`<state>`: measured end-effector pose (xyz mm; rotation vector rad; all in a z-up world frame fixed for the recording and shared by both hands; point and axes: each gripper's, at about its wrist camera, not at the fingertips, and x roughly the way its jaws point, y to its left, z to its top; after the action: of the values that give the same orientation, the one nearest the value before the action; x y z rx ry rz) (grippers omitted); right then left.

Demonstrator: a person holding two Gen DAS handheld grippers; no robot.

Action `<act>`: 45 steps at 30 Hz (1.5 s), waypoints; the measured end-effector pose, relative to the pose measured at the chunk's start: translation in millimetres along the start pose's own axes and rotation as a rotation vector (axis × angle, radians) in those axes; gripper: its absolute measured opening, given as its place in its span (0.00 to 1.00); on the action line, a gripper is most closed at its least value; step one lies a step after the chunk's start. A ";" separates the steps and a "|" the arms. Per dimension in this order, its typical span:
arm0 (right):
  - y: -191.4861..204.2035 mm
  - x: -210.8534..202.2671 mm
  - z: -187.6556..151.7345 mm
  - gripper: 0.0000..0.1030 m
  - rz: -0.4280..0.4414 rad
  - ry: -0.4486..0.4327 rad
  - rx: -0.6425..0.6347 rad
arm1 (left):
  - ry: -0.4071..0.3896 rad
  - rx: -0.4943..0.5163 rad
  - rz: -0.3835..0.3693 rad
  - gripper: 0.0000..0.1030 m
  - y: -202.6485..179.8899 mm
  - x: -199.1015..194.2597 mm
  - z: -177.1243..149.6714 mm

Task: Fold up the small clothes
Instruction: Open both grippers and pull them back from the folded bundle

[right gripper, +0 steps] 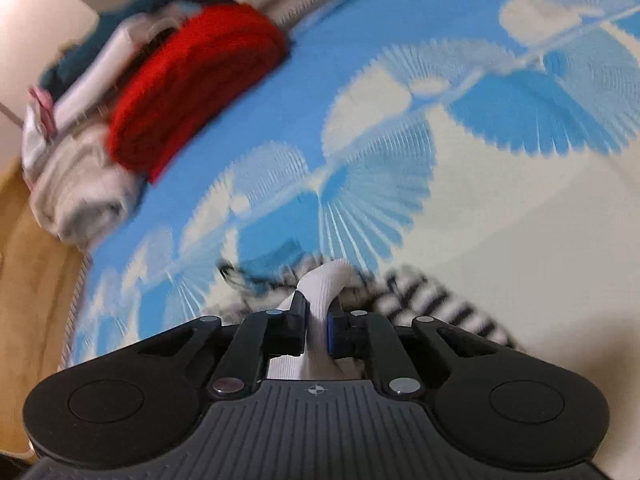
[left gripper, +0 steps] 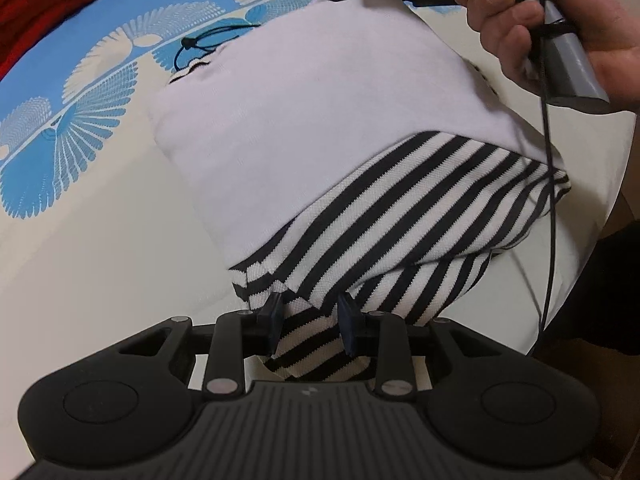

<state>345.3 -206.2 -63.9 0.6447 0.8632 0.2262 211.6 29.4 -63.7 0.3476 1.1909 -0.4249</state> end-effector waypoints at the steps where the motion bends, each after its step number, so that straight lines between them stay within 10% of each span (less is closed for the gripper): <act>1: -3.4 -0.5 3.2 0.07 -0.017 -0.008 0.010 | -0.005 -0.002 -0.002 0.32 0.6 0.0 0.0; 8: -22.6 19.5 -8.2 0.25 -0.189 0.082 0.028 | 0.001 -0.026 -0.018 0.33 1.8 -1.6 -2.6; 13: 12.3 -29.6 -4.0 0.34 -0.466 -0.111 -0.225 | -0.053 -0.164 -0.109 0.38 31.2 -18.5 -5.1; 16: 19.2 -59.1 -6.3 0.34 -0.266 -0.100 -0.224 | -0.151 -0.258 -0.128 0.38 52.0 -36.7 -5.3; 21: 54.4 -68.6 -54.7 0.35 0.126 0.213 -0.521 | -0.198 -0.323 -0.146 0.38 59.7 -40.4 0.8; 25: 36.8 -39.6 -106.4 0.43 -0.082 0.435 -0.746 | -0.033 -0.220 -0.061 0.41 38.9 1.7 6.5; 31: 21.4 -55.5 -112.3 0.46 -0.223 0.460 -0.734 | 0.000 -0.162 0.009 0.44 23.1 6.6 1.7; 36: -2.9 -70.3 -138.9 0.45 -0.467 0.551 -0.764 | 0.051 -0.081 0.114 0.71 13.4 3.9 -22.9; 40: -0.3 -106.9 -134.7 0.40 -0.609 0.374 -0.738 | -0.101 -0.131 0.219 0.74 1.5 -49.9 -43.0; 45: 33.4 -207.1 -128.6 0.57 -0.338 -0.042 -0.524 | -0.403 -0.247 0.284 0.96 -37.5 -126.0 -74.9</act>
<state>116.6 -214.0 26.5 0.0122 0.8147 0.1230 93.3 49.2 28.5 0.1998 0.7736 -0.0896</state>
